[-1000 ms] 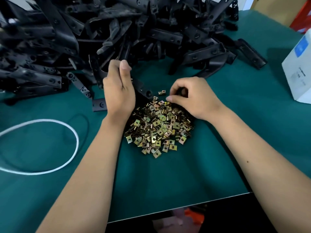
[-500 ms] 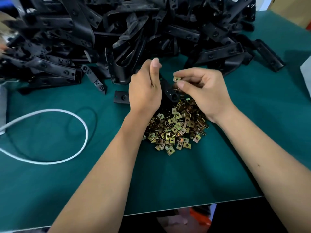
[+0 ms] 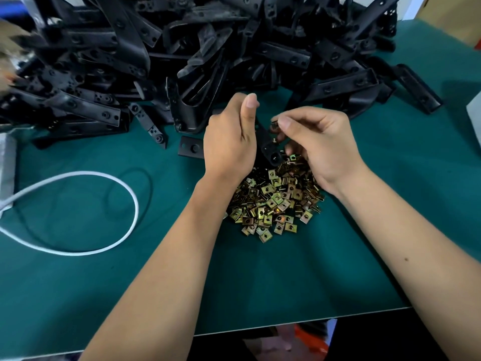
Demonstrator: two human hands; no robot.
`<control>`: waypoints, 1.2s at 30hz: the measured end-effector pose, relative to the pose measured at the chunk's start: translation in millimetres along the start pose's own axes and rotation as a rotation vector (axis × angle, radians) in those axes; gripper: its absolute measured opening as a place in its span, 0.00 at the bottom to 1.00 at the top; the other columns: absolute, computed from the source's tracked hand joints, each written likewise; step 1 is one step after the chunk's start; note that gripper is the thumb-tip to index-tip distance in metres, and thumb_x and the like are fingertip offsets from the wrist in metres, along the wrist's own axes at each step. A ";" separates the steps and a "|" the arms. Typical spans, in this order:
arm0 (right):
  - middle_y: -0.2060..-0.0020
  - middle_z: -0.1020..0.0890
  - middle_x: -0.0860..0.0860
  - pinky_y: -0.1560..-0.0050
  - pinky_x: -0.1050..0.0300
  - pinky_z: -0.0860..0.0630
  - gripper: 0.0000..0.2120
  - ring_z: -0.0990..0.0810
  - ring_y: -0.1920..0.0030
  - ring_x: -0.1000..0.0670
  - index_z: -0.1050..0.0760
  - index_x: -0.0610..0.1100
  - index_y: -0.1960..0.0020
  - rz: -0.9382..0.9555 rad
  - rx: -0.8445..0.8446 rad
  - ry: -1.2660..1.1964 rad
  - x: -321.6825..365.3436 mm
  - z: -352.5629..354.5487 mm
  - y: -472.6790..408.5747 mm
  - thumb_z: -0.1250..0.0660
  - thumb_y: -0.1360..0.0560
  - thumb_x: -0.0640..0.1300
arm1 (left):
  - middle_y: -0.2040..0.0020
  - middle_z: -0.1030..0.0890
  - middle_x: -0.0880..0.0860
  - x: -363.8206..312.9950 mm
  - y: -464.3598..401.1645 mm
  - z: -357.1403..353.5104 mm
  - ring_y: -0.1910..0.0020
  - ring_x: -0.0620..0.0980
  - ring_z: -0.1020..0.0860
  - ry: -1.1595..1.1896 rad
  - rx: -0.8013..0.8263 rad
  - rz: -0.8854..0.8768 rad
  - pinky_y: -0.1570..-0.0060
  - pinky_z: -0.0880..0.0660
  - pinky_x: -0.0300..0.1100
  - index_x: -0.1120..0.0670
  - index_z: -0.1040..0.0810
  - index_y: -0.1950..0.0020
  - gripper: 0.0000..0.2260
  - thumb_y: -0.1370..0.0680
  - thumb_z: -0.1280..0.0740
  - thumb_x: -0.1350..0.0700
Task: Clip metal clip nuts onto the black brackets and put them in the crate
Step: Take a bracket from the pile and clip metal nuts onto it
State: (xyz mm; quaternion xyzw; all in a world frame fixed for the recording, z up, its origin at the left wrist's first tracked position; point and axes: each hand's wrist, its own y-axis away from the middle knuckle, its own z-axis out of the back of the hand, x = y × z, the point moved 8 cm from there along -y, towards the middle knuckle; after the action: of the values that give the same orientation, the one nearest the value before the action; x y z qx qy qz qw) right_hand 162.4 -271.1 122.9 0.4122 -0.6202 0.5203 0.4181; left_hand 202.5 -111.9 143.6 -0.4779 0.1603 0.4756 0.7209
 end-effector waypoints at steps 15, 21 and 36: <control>0.56 0.16 0.50 0.57 0.60 0.23 0.09 0.21 0.53 0.52 0.15 0.45 0.45 -0.116 -0.004 -0.079 -9.5 -0.7 0.5 0.29 0.21 0.35 | 0.66 0.21 0.46 -2.4 -0.9 4.5 0.69 0.39 0.26 0.083 -0.031 -0.028 0.69 0.38 0.34 0.53 0.18 0.39 0.35 0.18 0.57 0.34; 0.54 0.14 0.48 0.56 0.58 0.22 0.08 0.17 0.51 0.49 0.14 0.46 0.49 -0.107 0.014 -0.040 -7.4 -3.9 1.7 0.30 0.23 0.39 | 0.53 0.14 0.54 -15.1 0.3 6.4 0.54 0.51 0.17 0.031 -0.007 -0.104 0.55 0.21 0.53 0.57 0.17 0.39 0.35 0.19 0.55 0.34; 0.61 0.16 0.47 0.62 0.59 0.23 0.02 0.20 0.60 0.51 0.17 0.41 0.52 -0.077 -0.009 -0.016 -5.7 -4.2 2.3 0.28 0.22 0.36 | 0.64 0.18 0.58 -17.5 2.5 5.2 0.67 0.56 0.22 -0.009 -0.012 -0.057 0.63 0.26 0.58 0.64 0.18 0.48 0.34 0.16 0.52 0.38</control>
State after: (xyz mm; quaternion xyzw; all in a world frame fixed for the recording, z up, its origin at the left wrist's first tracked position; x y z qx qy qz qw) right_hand 162.4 -266.2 117.2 0.4380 -0.6095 0.4976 0.4348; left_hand 190.6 -116.6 156.8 -0.4843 0.1405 0.4580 0.7321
